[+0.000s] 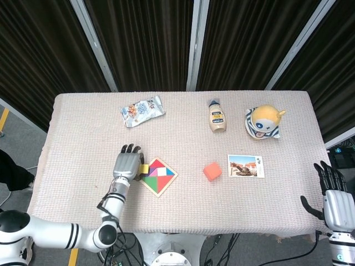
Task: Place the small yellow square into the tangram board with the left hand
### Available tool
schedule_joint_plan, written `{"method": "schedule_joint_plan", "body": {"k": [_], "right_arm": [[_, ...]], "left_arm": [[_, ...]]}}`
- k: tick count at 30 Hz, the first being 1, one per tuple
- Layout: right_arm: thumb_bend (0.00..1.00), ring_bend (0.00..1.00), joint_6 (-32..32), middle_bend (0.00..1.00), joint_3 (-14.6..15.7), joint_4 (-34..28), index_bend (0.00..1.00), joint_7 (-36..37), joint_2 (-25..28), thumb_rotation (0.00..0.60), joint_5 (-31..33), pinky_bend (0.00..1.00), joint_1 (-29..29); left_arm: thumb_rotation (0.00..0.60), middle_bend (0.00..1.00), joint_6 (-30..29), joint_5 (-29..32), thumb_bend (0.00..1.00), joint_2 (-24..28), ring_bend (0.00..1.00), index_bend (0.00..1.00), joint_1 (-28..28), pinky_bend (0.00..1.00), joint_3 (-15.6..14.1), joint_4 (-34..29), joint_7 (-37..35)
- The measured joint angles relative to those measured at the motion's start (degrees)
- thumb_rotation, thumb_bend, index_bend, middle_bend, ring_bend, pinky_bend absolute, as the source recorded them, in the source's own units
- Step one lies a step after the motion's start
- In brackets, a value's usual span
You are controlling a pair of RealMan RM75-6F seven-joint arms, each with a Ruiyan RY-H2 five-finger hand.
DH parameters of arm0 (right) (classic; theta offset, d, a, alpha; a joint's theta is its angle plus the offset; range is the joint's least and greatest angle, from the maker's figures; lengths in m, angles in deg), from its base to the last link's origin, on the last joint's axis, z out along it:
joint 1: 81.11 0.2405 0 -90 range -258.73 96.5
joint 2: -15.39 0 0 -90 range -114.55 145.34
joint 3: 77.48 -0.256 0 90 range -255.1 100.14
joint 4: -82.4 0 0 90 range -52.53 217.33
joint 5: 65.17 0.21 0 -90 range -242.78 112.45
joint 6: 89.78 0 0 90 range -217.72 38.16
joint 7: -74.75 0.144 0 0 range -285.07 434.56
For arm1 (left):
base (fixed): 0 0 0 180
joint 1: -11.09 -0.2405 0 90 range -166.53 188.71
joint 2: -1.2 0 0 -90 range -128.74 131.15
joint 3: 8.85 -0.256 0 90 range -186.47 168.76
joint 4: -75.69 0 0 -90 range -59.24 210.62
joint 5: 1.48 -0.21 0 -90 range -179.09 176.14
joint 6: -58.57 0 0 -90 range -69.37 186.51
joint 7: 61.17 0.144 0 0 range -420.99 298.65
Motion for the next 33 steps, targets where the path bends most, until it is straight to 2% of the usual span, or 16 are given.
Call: {"method": "schedule_joint_plan", "body": {"k": [7, 14, 33], "right_arm": [[0.18, 0.00, 0.3, 0.00, 0.1, 0.5, 0.00, 1.0, 0.0, 0.600, -0.3, 0.00, -0.1], [0.19, 0.00, 0.4, 0.00, 0.1, 0.8, 0.00, 1.7, -0.1, 0.600, -0.3, 0.00, -0.2], [0.19, 0.00, 0.5, 0.00, 0.0, 2.0, 0.00, 3.7, 0.5, 0.600, 0.3, 0.00, -0.5]], "left_arm": [[0.600, 0.15, -5.1, 5.7, 0.32, -3.5, 0.00, 0.51, 2.3, 0.00, 3.2, -0.8, 4.2], [0.600, 0.15, -6.2, 8.1, 0.32, -6.0, 0.00, 0.52, 4.1, 0.00, 5.2, 0.1, 5.9], [0.600, 0.15, -6.6, 8.7, 0.32, -11.1, 0.00, 0.52, 6.5, 0.00, 6.9, 4.7, 7.3]]}}
